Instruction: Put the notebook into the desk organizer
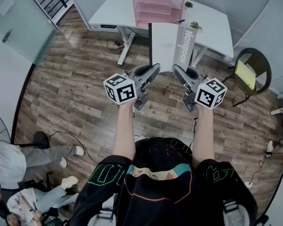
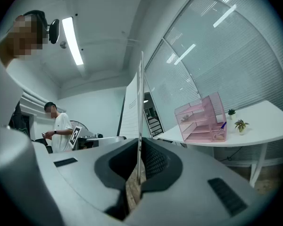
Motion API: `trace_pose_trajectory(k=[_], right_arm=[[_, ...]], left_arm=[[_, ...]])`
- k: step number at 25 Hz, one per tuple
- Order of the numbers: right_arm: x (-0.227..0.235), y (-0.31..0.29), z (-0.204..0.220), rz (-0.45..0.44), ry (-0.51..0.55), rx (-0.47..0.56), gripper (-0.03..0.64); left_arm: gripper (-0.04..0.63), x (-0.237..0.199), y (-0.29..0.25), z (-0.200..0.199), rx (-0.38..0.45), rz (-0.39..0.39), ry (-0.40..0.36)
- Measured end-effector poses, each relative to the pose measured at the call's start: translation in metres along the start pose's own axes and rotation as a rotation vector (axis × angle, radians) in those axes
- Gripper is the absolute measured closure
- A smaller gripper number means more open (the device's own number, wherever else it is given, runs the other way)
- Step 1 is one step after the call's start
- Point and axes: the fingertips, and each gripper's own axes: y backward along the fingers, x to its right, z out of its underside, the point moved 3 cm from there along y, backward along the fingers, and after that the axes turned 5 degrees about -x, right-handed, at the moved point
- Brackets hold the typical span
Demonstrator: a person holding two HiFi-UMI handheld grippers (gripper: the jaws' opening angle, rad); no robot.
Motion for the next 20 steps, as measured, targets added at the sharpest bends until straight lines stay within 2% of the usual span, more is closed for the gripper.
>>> trace_pose_trajectory(k=[6, 10, 15, 20], right_arm=[[-0.01, -0.011, -0.001, 0.019, -0.002, -0.018, 0.603], [-0.015, -0.024, 0.003, 0.035, 0.027, -0.017, 0.601], [-0.04, -0.066, 0.016, 0.049, 0.032, -0.05, 0.601], [-0.05, -0.08, 0.025, 0.093, 0.039, -0.084, 0.601]], left_arm=[[0.589, -0.004, 0.013, -0.006, -0.012, -0.003, -0.009], [0.589, -0.013, 0.022, -0.007, -0.016, -0.01, 0.009], [0.589, -0.039, 0.065, -0.01, -0.019, -0.028, 0.034], [0.588, -0.052, 0.081, -0.005, -0.014, -0.036, 0.068]])
